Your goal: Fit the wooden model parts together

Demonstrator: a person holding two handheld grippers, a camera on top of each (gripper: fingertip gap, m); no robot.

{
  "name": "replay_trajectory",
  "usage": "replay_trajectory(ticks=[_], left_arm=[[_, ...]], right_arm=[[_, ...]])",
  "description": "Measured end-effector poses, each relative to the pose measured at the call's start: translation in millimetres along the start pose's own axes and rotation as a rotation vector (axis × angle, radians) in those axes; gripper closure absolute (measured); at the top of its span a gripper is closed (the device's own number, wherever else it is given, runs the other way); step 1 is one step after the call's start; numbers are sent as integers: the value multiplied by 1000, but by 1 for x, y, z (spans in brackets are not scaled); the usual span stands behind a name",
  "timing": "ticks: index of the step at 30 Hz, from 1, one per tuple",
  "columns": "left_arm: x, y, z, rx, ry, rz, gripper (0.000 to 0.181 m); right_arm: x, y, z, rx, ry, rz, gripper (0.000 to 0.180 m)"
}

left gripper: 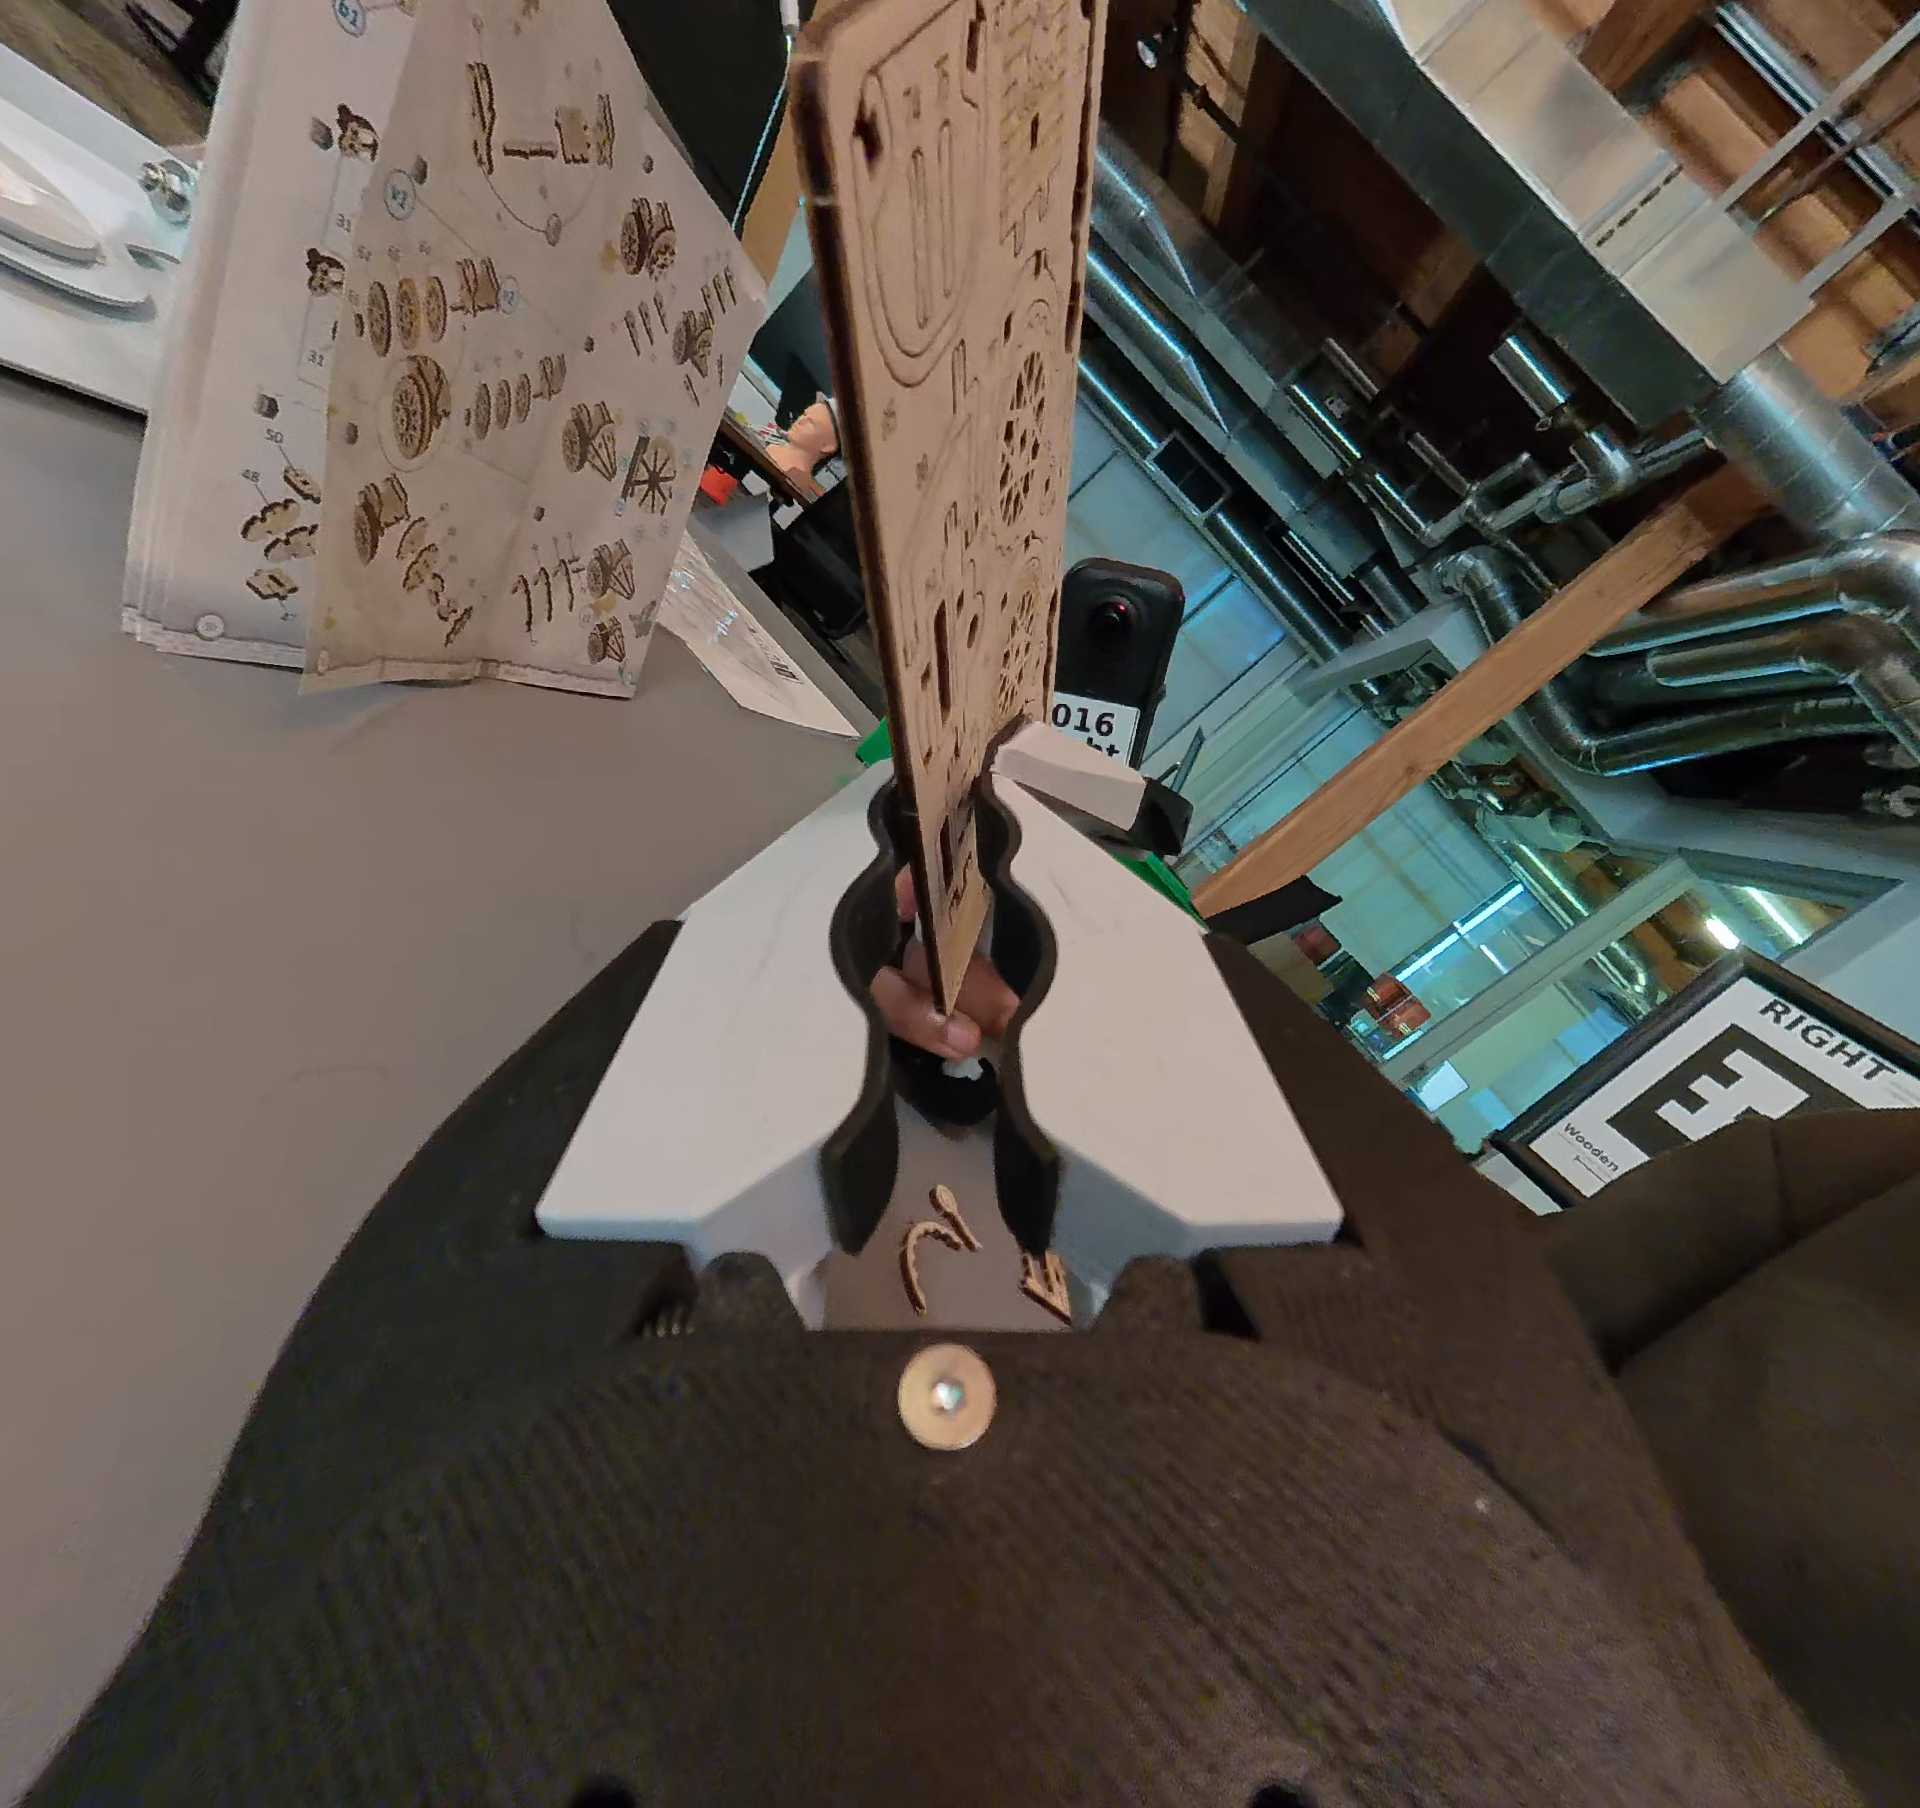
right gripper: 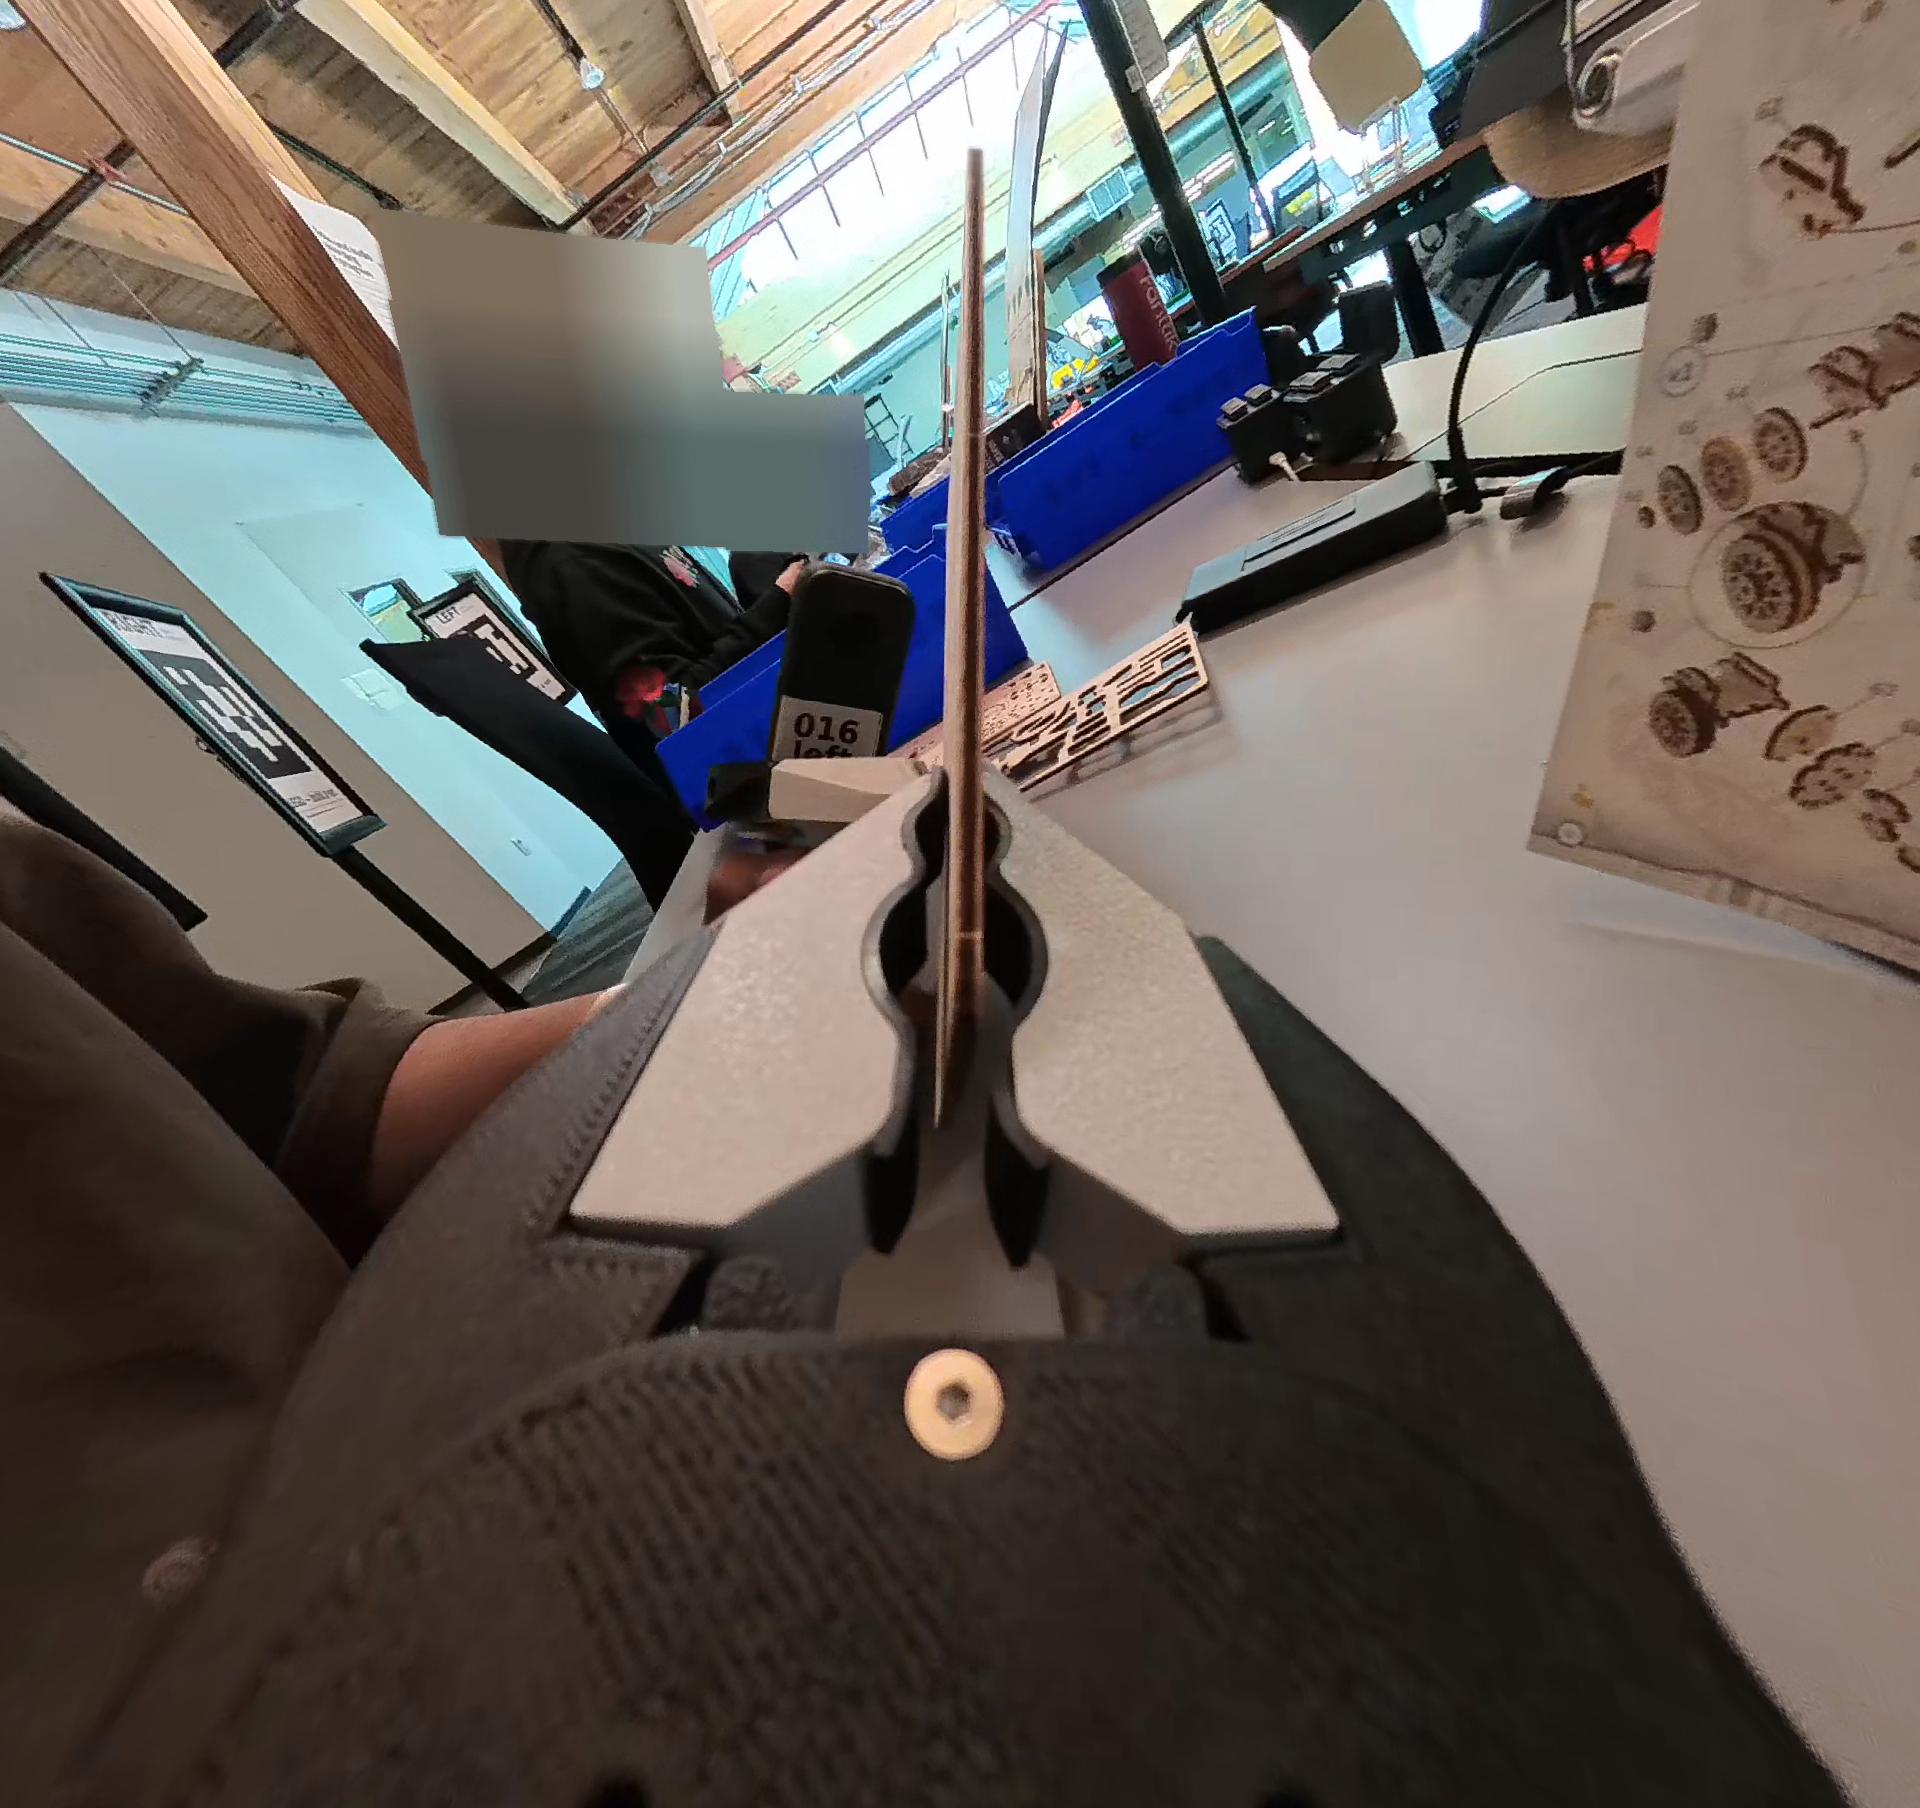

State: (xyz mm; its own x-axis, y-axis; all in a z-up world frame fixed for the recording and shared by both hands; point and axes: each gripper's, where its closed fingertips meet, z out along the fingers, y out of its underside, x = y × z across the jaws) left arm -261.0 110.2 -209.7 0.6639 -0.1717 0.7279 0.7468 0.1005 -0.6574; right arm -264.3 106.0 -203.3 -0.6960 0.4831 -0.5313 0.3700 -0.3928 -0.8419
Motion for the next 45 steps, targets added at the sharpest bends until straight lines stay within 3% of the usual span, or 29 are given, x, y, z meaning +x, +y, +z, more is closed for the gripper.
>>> replay_trajectory(ticks=[16,32,39,45], left_arm=[[-6,-1,2,28,-133,137,172],[-19,6,2,-8,-212,41,167],[5,-2,0,48,30,-20,179],[14,0,0,30,90,2,179]], right_arm=[[8,1,-5,6,-61,144,178],[16,6,-6,-40,33,91,177],[2,-2,-5,23,-58,86,177],[-5,-4,-8,23,-150,145,178]])
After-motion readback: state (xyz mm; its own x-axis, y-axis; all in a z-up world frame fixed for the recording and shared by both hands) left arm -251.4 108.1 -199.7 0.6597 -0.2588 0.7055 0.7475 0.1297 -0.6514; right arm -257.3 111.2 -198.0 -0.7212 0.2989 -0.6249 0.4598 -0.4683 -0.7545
